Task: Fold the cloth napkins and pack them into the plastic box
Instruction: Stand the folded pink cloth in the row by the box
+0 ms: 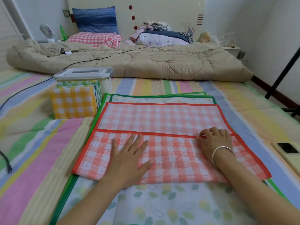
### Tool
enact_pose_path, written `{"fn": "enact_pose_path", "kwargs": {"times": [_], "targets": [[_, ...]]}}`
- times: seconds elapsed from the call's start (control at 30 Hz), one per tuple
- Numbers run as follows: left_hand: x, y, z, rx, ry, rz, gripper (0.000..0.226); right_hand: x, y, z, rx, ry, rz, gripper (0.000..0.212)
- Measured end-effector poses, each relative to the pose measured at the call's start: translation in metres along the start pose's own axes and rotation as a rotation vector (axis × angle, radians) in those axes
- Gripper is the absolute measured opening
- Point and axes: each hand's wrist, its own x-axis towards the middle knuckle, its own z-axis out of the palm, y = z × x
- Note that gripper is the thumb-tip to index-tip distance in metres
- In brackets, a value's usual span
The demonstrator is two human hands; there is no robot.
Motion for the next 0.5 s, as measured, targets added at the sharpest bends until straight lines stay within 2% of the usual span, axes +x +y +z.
{"fn": "enact_pose_path", "kwargs": {"times": [0.07,0.2,0.27,0.4,0.5], "targets": [[0.000,0.001,0.002,0.008,0.005,-0.003,0.086,-0.016,-0.021,-0.008,0.047,-0.062,0.011,0.053],[0.000,-0.001,0.006,-0.006,0.035,0.009,0.094,-0.087,-0.070,0.003,0.036,-0.227,-0.335,0.103],[-0.001,-0.003,0.007,-0.022,0.040,0.008,0.087,-0.093,-0.057,0.015,0.045,-0.228,-0.381,0.103],[-0.003,-0.007,0.004,-0.040,0.036,0.032,0.084,-0.054,0.007,0.022,0.029,-0.176,-0.219,0.108],[-0.011,-0.029,0.006,-0.091,0.091,0.035,0.081,-0.045,0.022,0.024,0.011,-0.191,-0.197,0.109]]}}
